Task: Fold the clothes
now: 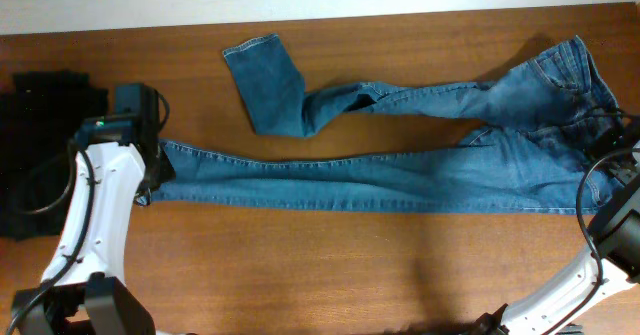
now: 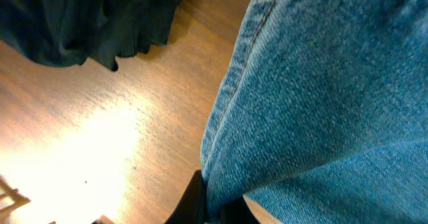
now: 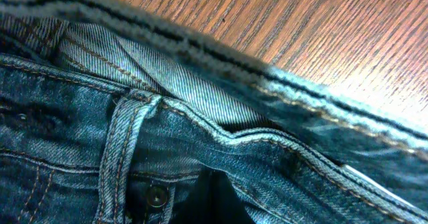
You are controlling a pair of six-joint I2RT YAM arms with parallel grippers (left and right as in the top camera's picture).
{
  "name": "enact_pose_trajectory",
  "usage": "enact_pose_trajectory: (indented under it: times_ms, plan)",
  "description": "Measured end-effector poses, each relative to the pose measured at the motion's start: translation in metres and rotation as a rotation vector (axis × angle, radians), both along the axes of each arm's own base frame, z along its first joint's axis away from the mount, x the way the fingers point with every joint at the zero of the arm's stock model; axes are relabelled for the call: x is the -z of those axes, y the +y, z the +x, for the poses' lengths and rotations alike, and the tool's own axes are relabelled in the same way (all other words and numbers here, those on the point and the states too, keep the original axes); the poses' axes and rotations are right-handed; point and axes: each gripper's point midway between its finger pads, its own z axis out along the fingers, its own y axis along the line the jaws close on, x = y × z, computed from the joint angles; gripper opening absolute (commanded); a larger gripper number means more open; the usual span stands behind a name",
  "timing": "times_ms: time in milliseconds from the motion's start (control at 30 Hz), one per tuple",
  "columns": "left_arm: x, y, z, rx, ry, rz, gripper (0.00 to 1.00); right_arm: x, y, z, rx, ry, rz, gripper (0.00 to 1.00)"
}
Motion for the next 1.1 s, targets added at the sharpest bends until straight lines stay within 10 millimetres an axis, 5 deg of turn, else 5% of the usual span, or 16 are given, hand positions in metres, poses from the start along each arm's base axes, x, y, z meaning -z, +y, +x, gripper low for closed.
enact_pose_trajectory:
  times_ms: [267,467,667,733,933,1100]
  plan:
    - [0.002,-0.009,0.002,-0.001,-0.012,-0.068,0.01,0.000,0.000,0.000,-0.003,0.003,-0.002,0.04]
    - [0.040,-0.009,-0.018,-0.015,0.051,-0.078,0.08,0.000,0.000,0.000,-0.003,0.004,-0.002,0.04]
    - [0.064,0.001,-0.030,-0.045,0.067,-0.012,0.82,0.000,0.000,0.000,-0.003,0.004,-0.002,0.04]
    - [0.064,0.007,-0.027,-0.059,0.044,0.012,0.94,0.000,0.000,0.000,-0.001,0.003,-0.002,0.17]
    - [0.051,0.022,-0.009,-0.099,-0.038,0.048,0.97,-0.002,0.000,0.001,-0.006,0.002,0.002,0.62]
    - [0.011,0.010,0.036,-0.044,-0.186,-0.017,0.97,-0.005,-0.002,-0.003,-0.001,0.047,0.036,0.72]
